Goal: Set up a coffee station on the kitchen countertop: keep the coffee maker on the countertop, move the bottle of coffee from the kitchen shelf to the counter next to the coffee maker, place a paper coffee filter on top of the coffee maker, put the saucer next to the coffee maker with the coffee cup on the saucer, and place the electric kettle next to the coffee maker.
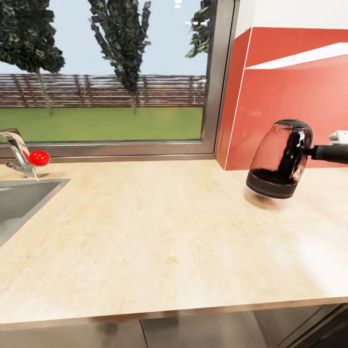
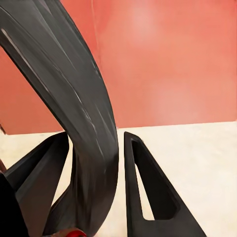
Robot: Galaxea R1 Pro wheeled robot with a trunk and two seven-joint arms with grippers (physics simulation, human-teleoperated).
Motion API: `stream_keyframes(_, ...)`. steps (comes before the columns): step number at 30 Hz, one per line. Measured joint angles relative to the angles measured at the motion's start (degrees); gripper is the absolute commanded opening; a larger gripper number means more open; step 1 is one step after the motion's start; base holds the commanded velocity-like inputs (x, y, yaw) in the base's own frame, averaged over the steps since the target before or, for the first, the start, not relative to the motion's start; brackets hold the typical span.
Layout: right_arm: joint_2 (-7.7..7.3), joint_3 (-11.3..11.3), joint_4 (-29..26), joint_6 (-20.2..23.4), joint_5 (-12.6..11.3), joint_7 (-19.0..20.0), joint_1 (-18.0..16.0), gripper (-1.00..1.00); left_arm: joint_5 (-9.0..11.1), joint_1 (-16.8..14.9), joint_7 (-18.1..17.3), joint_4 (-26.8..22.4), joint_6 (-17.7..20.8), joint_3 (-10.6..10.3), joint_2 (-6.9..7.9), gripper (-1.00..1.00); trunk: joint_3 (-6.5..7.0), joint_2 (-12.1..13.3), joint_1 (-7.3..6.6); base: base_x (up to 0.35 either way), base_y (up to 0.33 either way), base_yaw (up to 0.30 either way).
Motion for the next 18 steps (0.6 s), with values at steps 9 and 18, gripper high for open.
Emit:
stream_keyframes(9, 0.0, 0.0, 0.0, 0.0, 0.0, 0.1, 0.0, -1.0, 0.0, 0.0, 0.0, 0.0, 0.0, 0.0, 0.0, 1.0, 0.54, 1.2, -0.66, 0.0, 0.0, 0.0)
stream_keyframes(18, 0.0, 0.0, -1.0, 0.0, -0.1, 0.2, 0.0, -1.0, 0.0, 0.0, 0.0, 0.0, 0.0, 0.0, 0.0, 1.0, 1.44, 3.2, -1.76, 0.0, 0.0, 0.0)
